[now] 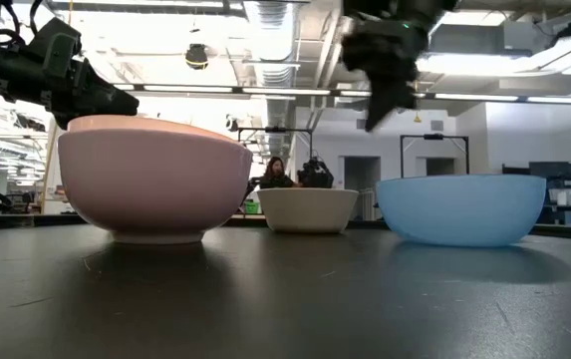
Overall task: Nest bowls inside each other
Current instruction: Stack the large blue bowl on top of the orange bowl
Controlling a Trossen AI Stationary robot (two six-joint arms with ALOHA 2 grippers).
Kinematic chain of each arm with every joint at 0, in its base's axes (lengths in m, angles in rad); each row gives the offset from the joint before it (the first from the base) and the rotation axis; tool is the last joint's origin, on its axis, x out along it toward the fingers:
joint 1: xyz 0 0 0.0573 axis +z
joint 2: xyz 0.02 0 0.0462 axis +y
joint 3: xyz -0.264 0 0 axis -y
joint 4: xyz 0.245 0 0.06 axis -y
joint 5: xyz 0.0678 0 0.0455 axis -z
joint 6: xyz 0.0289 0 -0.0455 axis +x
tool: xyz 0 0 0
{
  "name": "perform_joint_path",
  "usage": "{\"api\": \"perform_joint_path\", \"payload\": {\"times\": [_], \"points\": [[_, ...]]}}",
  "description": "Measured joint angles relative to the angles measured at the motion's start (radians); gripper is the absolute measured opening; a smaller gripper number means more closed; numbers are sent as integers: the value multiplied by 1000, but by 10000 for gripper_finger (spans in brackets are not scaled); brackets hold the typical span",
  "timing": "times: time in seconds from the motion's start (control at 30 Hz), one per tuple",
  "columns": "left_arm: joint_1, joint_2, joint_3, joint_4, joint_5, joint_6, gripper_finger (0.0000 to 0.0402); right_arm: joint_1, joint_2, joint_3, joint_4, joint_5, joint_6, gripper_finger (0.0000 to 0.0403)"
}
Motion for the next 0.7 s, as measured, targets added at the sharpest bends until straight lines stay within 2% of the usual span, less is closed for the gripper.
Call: {"api": "perform_joint_path", "payload": {"times": [0.13,0.27,0.53,0.7], "points": [[0,0,0,0,0,0,140,-11,-123,-166,15,17,180,15],[0,0,0,0,0,-1,140,-7,-196,-252,-35,74,261,52],[0,0,0,0,0,-19,140,15,-217,-318,-164,91,420,140],[0,0,0,0,0,-19,140,46,-207,-318,-189,103,478,177]]}}
